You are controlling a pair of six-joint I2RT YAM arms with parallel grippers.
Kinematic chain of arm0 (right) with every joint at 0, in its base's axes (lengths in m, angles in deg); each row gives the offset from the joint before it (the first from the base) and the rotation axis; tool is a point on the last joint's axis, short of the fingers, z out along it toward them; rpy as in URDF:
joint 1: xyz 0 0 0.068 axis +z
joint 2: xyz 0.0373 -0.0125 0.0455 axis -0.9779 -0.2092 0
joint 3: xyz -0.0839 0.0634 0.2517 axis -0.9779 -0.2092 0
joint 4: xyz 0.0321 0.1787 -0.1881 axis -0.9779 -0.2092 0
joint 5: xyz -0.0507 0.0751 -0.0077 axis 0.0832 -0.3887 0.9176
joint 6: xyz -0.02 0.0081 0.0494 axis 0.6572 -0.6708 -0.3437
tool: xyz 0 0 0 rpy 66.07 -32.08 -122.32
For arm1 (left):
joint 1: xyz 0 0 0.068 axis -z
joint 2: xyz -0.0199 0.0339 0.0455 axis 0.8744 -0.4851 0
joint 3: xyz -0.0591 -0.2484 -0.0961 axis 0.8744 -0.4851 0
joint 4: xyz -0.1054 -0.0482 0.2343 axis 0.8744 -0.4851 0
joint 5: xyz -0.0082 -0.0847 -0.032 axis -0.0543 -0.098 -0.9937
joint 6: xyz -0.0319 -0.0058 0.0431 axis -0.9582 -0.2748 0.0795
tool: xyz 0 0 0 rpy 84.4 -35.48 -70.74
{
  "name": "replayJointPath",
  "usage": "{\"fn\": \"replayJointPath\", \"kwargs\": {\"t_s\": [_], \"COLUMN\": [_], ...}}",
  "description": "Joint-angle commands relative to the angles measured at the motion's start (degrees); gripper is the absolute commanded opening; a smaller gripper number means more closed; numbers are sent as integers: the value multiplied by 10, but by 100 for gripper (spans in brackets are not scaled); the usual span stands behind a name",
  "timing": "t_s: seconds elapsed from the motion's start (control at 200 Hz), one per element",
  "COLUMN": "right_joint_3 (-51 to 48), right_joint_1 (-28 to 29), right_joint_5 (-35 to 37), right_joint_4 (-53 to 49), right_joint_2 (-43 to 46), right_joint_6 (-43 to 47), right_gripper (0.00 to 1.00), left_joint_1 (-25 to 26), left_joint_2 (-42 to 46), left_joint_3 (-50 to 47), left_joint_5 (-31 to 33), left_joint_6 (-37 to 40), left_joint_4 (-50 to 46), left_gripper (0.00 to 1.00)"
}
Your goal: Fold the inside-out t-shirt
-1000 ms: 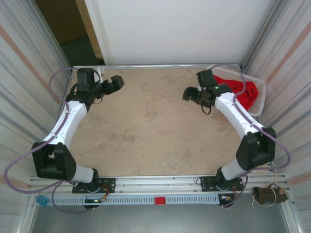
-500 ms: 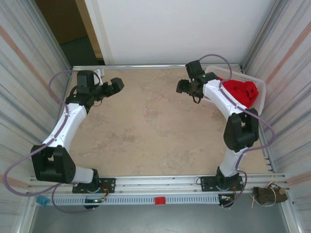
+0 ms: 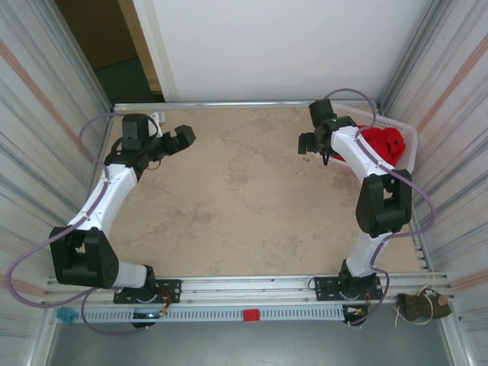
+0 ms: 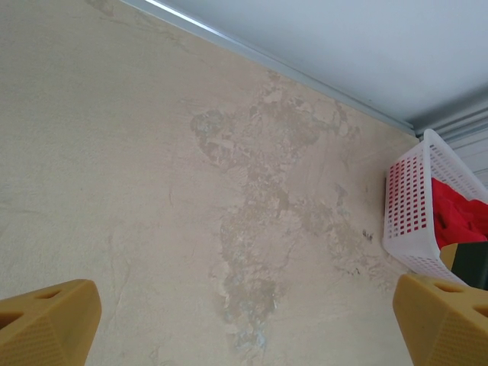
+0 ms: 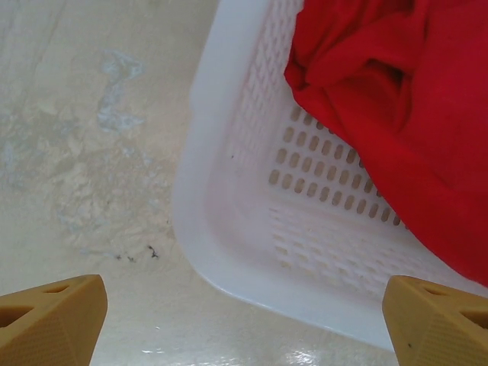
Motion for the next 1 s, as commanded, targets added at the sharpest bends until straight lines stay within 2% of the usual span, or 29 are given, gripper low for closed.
{"fn": "replayJointPath", "kwargs": {"t_s": [0.0,0.155,0.255,0.341,0.516,0.721,0.837,0.997], "right_joint_3": [-2,7,12,18,62,192,310,426], "right_joint_1": [8,16,21,29,51,68,63,34], "right_joint_5": [41,125,148,151,146,117,86,-16], "right_joint_4": [-18,-36,-44,-49,-55,-98,-127,-135], "right_joint_2": [-17,-77,-101,-110,-129,-202,-254,-316], "right_joint_6": [53,65,60,54,33,-20,-80,-207], "right_gripper": [92,90,82,67,27,2,0,0], "left_joint_1": [-7,-7,-9,-10,-10,-9,-10,-9], "left_joint_2": [12,12,15,18,19,17,17,15], "left_joint_3": [-12,-14,-13,-13,-13,-14,-14,-13], "left_joint_5": [-21,-25,-26,-26,-29,-33,-32,-28], "left_joint_6": [-2,-4,-3,-4,-7,-16,-18,-21], "left_joint_4": [20,21,21,21,26,31,31,33], "left_gripper": [99,99,99,99,99,99,99,99]}}
